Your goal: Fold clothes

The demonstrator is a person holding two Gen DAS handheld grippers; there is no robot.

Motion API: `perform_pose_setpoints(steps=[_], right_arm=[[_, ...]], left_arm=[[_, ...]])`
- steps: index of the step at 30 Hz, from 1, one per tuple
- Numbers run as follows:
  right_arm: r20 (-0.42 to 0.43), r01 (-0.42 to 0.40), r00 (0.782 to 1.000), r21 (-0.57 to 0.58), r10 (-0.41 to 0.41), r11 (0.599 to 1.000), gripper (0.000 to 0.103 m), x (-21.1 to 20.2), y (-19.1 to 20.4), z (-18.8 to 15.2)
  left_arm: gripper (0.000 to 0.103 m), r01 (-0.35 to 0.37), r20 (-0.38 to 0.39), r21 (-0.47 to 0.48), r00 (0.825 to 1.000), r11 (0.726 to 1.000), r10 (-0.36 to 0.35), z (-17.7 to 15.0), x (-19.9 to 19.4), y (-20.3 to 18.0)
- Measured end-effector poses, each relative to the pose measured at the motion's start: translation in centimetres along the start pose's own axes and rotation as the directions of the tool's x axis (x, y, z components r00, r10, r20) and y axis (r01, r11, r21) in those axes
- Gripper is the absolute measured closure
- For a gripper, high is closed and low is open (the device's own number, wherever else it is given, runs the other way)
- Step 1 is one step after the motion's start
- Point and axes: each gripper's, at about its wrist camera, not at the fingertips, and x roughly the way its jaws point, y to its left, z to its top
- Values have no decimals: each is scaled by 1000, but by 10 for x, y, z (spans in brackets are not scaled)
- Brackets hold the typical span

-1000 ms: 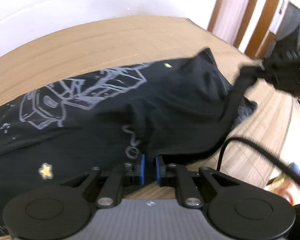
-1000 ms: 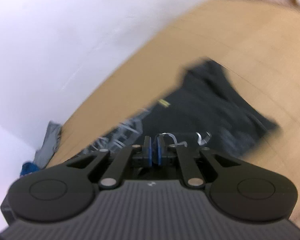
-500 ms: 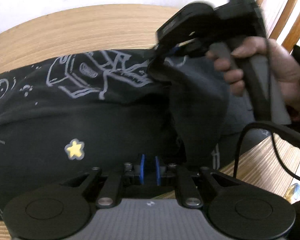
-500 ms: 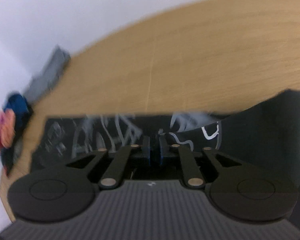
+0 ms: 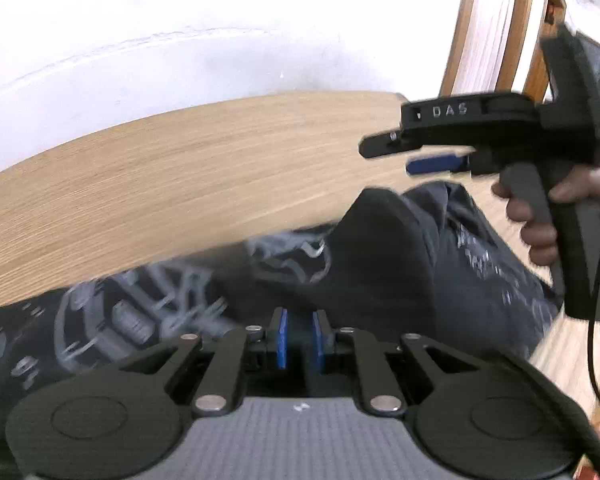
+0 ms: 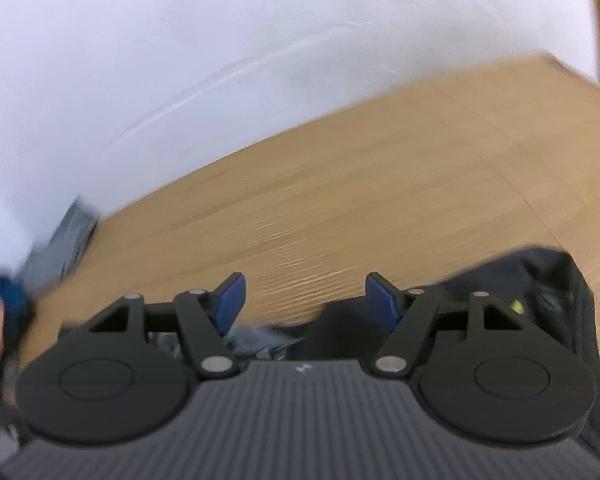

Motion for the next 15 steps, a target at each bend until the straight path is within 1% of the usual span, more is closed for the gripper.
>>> perform_pose_setpoints(steps=[2, 4, 5, 7, 9, 11, 12, 14, 15], right_arm=[[-11, 61, 998, 15, -61, 998, 35, 13, -15, -1], [10, 132, 991, 5, -132, 991, 36, 14, -26, -7], [15, 167, 986, 20, -167, 986, 35, 12, -35, -9], [-4, 225, 974, 81, -225, 971, 36, 3, -62, -14], [-38, 265, 964, 95, -263, 960, 35, -3, -83, -16], [-54, 259, 965, 70, -256, 963, 35, -9, -95, -14], [-43, 232, 972, 41, -230, 972, 35, -15, -97, -9], [-19, 153, 988, -62, -154, 986, 34, -23, -94, 3], [-24, 97, 995, -148, -102, 984, 34, -21, -88, 11]], left_arm=[[88, -12, -23, -27, 1000, 1000, 11, 2, 19, -1], [88, -55, -81, -52, 995, 997, 51, -3, 37, 1], [85, -64, -92, -61, 994, 996, 58, -7, 40, 3], [83, -68, -78, -55, 995, 996, 63, -12, 38, 5], [83, -83, -85, -40, 993, 996, 79, -11, 37, 0], [83, -101, -104, -53, 990, 993, 95, -5, 34, -5], [82, -97, -103, -70, 991, 993, 90, -2, 31, -9], [81, -93, -92, -90, 992, 992, 85, 8, 26, -22], [81, -90, -84, -93, 993, 992, 82, 13, 24, -29]])
